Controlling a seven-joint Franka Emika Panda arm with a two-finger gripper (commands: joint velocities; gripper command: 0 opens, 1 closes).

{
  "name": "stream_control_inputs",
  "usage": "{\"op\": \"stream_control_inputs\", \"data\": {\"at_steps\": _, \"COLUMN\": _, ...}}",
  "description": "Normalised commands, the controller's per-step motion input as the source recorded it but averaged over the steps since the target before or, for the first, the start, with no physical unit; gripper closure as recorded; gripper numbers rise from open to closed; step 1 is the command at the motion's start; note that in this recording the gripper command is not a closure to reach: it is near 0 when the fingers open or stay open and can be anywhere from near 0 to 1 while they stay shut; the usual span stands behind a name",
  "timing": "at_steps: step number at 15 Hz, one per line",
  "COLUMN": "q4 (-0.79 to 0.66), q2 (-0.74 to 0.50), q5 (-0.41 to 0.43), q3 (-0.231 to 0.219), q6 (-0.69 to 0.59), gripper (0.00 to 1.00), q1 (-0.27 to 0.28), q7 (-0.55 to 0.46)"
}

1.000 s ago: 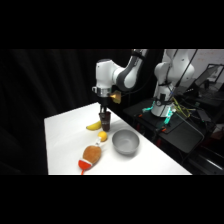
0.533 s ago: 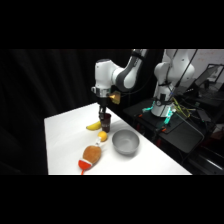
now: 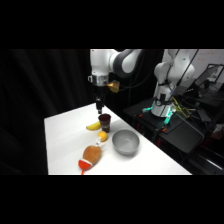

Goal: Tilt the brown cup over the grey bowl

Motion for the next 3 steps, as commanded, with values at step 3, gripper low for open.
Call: {"op": "stream_control_inputs", "data": {"at_steps": 3, "q4": 0.24, "q2": -0.51, "q5": -0.086, "q3": 0.068, "q6": -0.67, "gripper": 0.0, "q1": -0.086, "q7": -0.13}}
